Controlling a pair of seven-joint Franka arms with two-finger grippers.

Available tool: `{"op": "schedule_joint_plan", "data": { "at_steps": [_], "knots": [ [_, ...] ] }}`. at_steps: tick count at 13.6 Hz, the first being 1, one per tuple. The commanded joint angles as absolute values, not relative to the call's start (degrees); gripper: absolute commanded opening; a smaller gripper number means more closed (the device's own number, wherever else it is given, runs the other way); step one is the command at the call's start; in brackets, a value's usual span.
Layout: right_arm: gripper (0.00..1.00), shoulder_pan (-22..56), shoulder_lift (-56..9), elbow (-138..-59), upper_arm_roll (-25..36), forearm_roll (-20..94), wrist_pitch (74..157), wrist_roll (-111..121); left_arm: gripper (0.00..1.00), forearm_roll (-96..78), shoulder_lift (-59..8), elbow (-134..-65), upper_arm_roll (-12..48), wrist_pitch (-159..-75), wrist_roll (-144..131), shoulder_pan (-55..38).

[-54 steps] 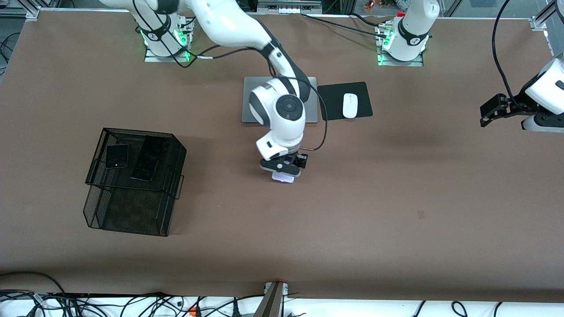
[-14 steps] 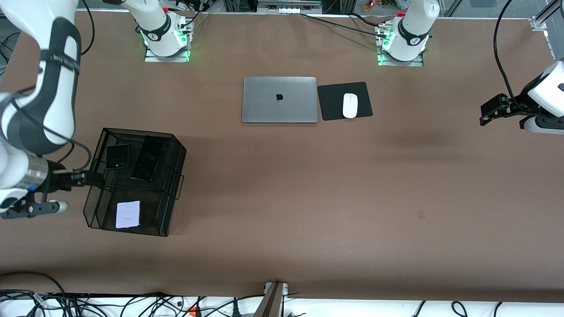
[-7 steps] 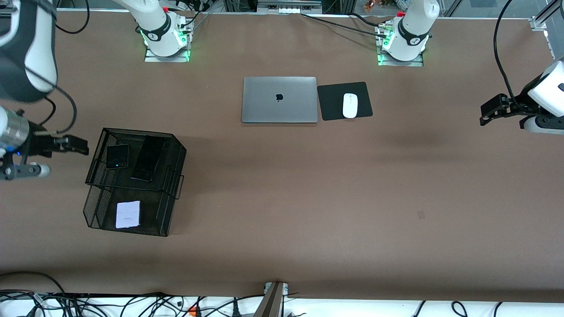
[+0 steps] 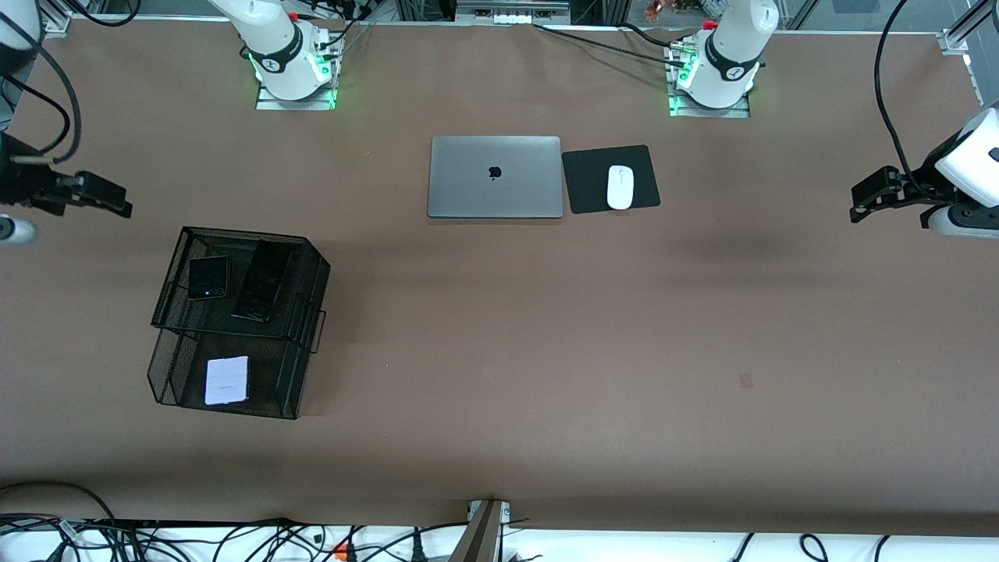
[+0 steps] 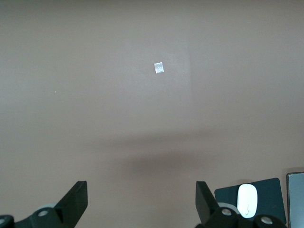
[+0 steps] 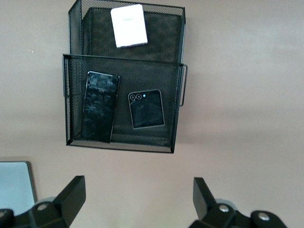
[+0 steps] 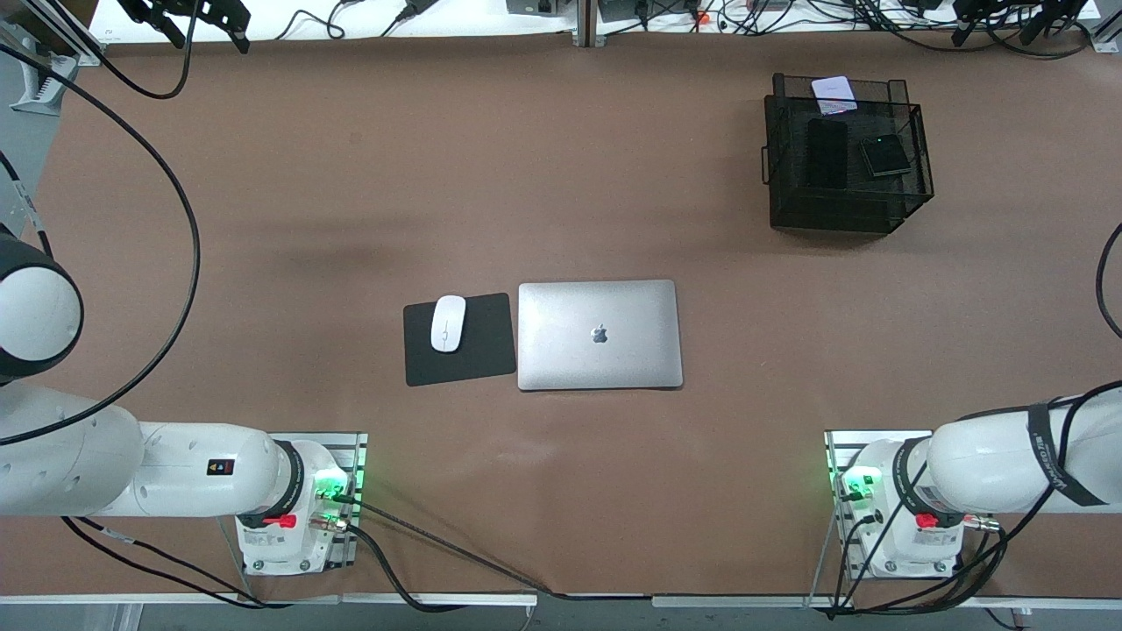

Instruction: Place phones with both arms

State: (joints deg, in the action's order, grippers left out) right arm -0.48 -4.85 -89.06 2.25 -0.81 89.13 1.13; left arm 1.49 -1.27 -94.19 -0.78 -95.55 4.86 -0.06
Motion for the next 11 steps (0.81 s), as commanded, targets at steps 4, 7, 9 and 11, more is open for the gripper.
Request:
{"op": "schedule_joint_plan", "data": {
  "at_steps": [4,7,9,11],
  "knots": [
    [1.00,-1.9,-1.7,-91.6,0.8,-1.8,88.5,0.1,1.00,0.5,-1.8,-92.6,-1.1,-93.6,6.4,0.3],
    [1.00,-1.9,-2.1,-91.3,0.9,-1.8,88.3,0.6,1.00,0.5,-1.8,-92.6,-1.1,-93.4,7.8,0.6],
    [1.00,-1.9,-2.2,-91.2,0.9,-1.7,88.3,0.4,1.00,0.5,-1.8,-92.6,-1.1,-93.4,8.3,0.7],
    [1.00,-1.9,-2.2,-91.3,0.9,-1.3,88.3,-0.3,1.00,0.5,-1.8,-92.6,-1.1,-93.4,8.3,0.7]
  ]
}}
